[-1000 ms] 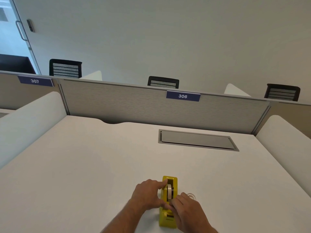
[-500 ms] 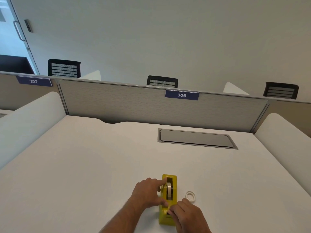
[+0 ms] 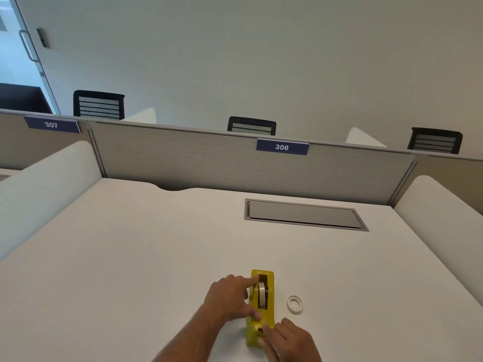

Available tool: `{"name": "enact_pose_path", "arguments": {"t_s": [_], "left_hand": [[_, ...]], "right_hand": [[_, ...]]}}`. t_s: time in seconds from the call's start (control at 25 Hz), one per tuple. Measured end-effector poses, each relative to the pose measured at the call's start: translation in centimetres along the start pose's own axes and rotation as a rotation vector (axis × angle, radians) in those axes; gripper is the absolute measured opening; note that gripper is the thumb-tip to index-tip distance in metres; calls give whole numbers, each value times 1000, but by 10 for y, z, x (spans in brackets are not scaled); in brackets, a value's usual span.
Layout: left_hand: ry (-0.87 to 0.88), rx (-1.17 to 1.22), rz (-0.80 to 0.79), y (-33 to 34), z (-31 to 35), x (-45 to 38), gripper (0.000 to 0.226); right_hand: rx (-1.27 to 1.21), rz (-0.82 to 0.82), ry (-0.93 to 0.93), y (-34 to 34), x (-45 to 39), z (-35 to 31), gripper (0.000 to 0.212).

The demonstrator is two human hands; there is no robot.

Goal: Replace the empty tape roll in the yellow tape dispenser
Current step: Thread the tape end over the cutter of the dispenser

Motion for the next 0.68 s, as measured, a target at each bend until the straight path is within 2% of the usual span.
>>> {"name": "enact_pose_path", "arguments": {"t_s": [0.32, 0.68], "left_hand": [[-23, 4, 4, 5, -2, 0, 96], [-40, 8, -6, 4, -1, 4, 98]], "right_hand": [[18, 80, -2, -10, -5, -6, 58], [-1, 54, 25, -5, -3, -6, 57]]}}
Point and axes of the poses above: each hand's wrist, its own x-axis away from the middle knuckle, its own y-axis out of the palm, z = x × y, the point moved 5 cm from there along -x, towards the middle knuckle, and after that the axes turned 1 degree about -x, right-handed, at the moved point
